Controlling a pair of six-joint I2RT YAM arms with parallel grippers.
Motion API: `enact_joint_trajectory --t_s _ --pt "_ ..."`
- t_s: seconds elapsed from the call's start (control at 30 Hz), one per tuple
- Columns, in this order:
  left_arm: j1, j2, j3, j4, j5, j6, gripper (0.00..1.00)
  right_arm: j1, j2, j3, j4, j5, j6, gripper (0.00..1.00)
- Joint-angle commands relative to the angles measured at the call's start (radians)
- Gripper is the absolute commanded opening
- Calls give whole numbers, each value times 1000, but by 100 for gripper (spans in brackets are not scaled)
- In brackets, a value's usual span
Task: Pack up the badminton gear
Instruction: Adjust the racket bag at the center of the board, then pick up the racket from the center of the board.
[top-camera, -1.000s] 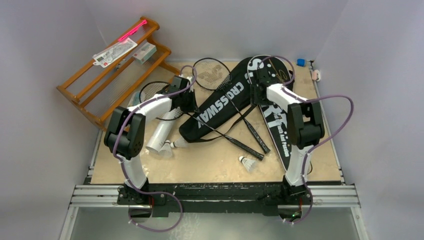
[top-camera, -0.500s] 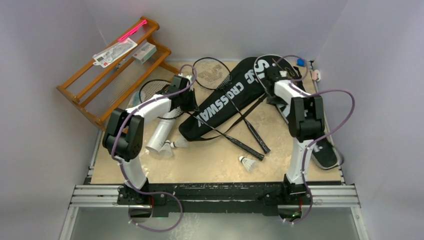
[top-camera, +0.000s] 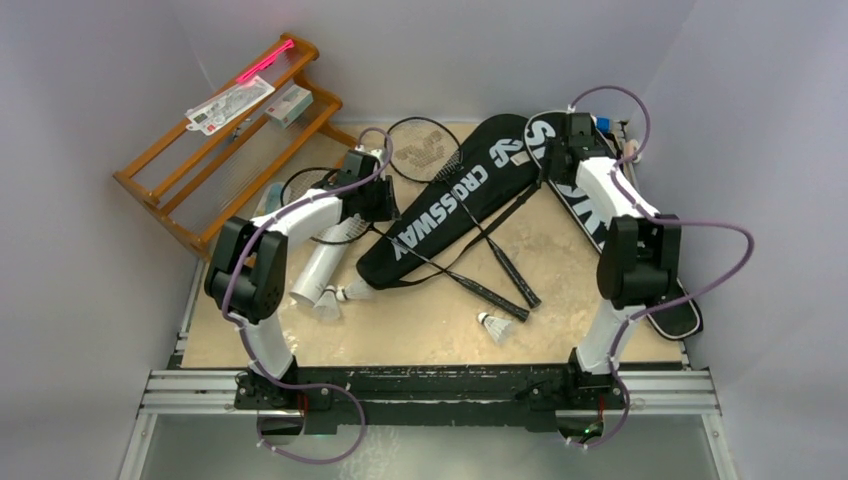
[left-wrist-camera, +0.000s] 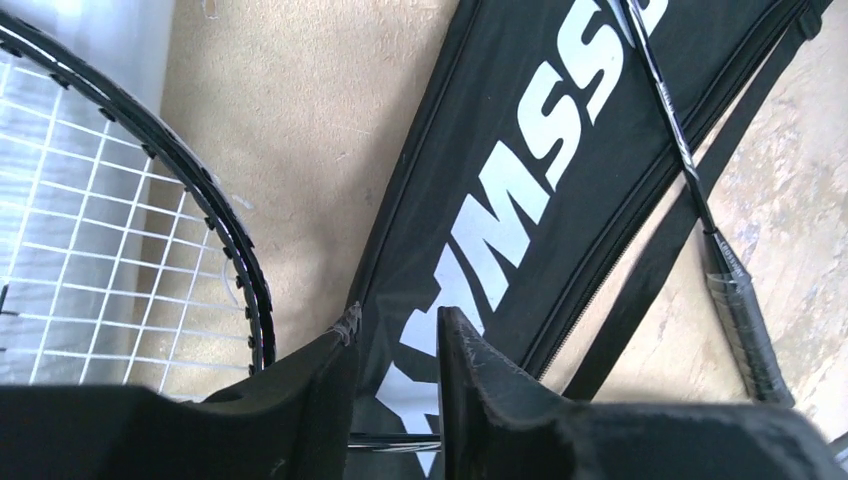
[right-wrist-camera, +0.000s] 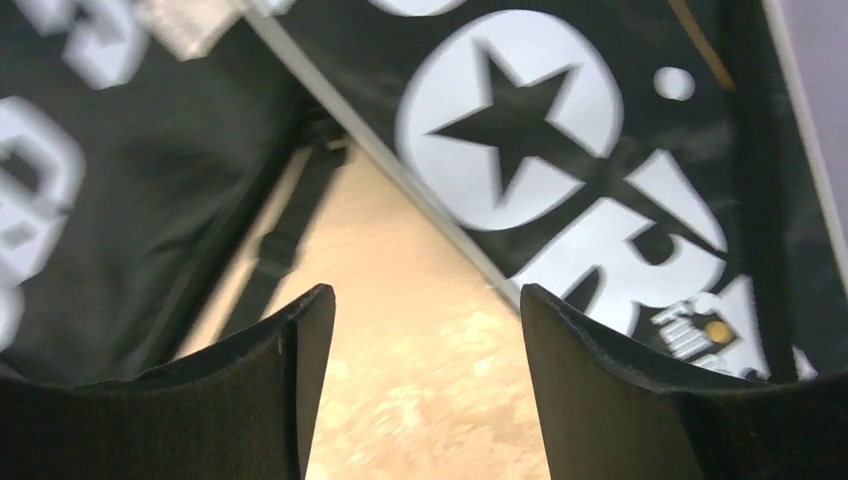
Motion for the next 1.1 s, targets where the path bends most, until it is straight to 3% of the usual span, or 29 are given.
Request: enact_joint_trajectory --t_s 0.0,0.1,0.27,0.4,0.53,0.73,1.07 --pt "-12 -73 47 14 -41 3 36 57 -130 -96 87 -374 -55 70" --pt "-19 -95 79 -16 -65 14 43 157 -169 -144 87 -416 -59 74" --pt "-56 -198 90 -60 -120 20 46 305 -229 -233 134 -483 -36 68" --pt "-78 -338 25 -96 -187 1 46 401 -283 -336 248 -626 -84 65" --pt "-78 -518 -89 -158 -305 -37 48 460 -254 -329 226 -729 -140 61" --pt "-76 -797 -216 -281 -362 -59 52 591 -213 -319 222 -706 -245 60" --pt "-74 -893 -191 -450 -410 -28 52 714 -19 -183 178 -505 -276 52"
